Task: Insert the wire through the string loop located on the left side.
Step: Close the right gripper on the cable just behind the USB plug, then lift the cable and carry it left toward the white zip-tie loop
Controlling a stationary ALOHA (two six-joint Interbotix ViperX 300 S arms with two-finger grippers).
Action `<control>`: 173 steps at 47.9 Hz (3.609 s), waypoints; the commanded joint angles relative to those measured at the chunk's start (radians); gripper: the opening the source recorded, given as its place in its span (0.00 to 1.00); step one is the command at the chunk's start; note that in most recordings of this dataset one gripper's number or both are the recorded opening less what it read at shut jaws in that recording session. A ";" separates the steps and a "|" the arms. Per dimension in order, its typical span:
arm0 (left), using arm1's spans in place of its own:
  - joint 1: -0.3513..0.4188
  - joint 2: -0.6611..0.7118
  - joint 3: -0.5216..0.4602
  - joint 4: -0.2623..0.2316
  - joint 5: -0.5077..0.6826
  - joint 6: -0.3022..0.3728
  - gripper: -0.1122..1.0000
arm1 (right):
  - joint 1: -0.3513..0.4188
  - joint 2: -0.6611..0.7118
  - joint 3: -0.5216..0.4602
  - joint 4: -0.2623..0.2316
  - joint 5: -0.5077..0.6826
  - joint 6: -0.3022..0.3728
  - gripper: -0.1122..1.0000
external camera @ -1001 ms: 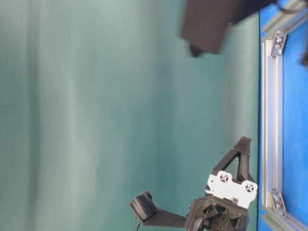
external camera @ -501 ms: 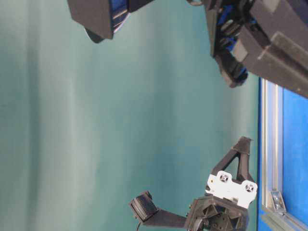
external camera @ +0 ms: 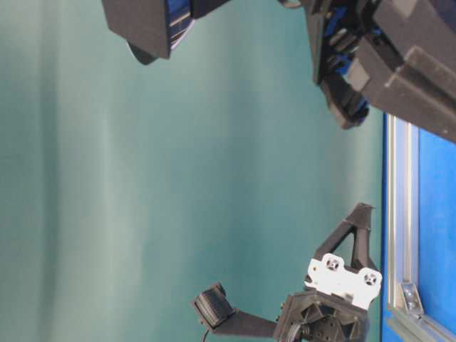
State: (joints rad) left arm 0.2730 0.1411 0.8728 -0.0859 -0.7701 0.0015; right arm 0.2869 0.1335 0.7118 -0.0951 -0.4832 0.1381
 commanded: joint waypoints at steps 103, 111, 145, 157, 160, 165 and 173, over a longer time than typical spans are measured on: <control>0.002 -0.040 0.006 0.003 -0.003 -0.008 0.10 | -0.318 -0.031 0.041 0.000 -0.008 -0.008 0.10; 0.002 -0.040 0.005 0.003 -0.005 -0.008 0.10 | -0.307 -0.018 0.023 0.000 -0.009 -0.008 0.10; 0.002 -0.041 0.008 0.005 -0.006 -0.006 0.10 | -0.287 0.147 -0.192 -0.020 -0.003 -0.008 0.10; 0.002 -0.041 0.006 0.006 -0.005 -0.005 0.10 | -0.287 0.153 -0.196 -0.020 -0.003 -0.008 0.10; 0.002 -0.041 0.008 0.005 -0.006 -0.005 0.10 | -0.287 0.153 -0.196 -0.020 -0.003 -0.008 0.10; 0.002 -0.041 0.008 0.005 -0.006 -0.005 0.10 | -0.287 0.153 -0.196 -0.020 -0.003 -0.008 0.10; 0.000 -0.041 0.008 0.005 -0.005 -0.005 0.10 | -0.287 0.153 -0.196 -0.021 -0.003 -0.008 0.10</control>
State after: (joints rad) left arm 0.2730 0.1335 0.8866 -0.0844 -0.7685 -0.0046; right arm -0.0015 0.3053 0.5354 -0.1135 -0.4832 0.1289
